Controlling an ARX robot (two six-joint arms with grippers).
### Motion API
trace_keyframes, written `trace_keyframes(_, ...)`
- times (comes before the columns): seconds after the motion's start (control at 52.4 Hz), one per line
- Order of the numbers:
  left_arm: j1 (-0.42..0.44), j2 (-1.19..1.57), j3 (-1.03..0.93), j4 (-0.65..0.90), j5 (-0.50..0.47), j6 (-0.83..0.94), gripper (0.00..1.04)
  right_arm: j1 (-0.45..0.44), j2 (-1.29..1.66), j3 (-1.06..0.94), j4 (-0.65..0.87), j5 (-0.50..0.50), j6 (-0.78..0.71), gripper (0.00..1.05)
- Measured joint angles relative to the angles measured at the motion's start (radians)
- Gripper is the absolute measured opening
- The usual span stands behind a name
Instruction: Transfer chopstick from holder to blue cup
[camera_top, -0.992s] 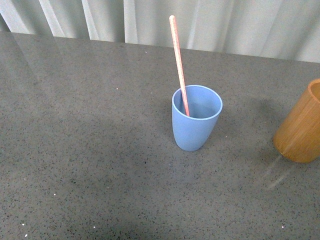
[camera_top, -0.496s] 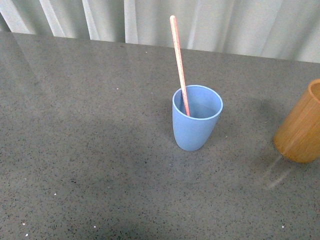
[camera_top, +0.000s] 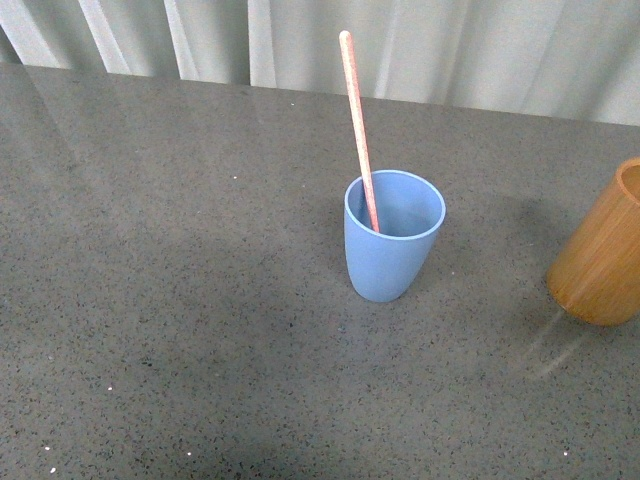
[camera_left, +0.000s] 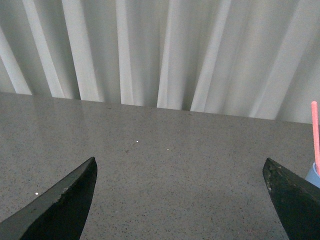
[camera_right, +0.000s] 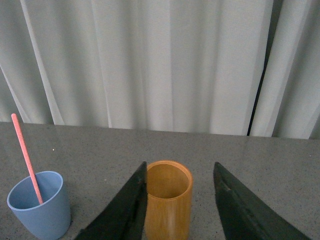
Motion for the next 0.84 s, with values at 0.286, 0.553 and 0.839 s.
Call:
trace_keyframes(0.286, 0.000, 0.000, 0.000, 0.000, 0.000, 0.000, 0.98, 0.000, 0.000, 0.000, 0.000, 0.000, 0.001, 0.96)
trace_keyframes(0.553, 0.000, 0.000, 0.000, 0.000, 0.000, 0.000, 0.98, 0.000, 0.000, 0.000, 0.000, 0.000, 0.000, 0.95)
trace_keyframes(0.839, 0.000, 0.000, 0.000, 0.000, 0.000, 0.000, 0.98, 0.000, 0.000, 0.000, 0.000, 0.000, 0.001, 0.95)
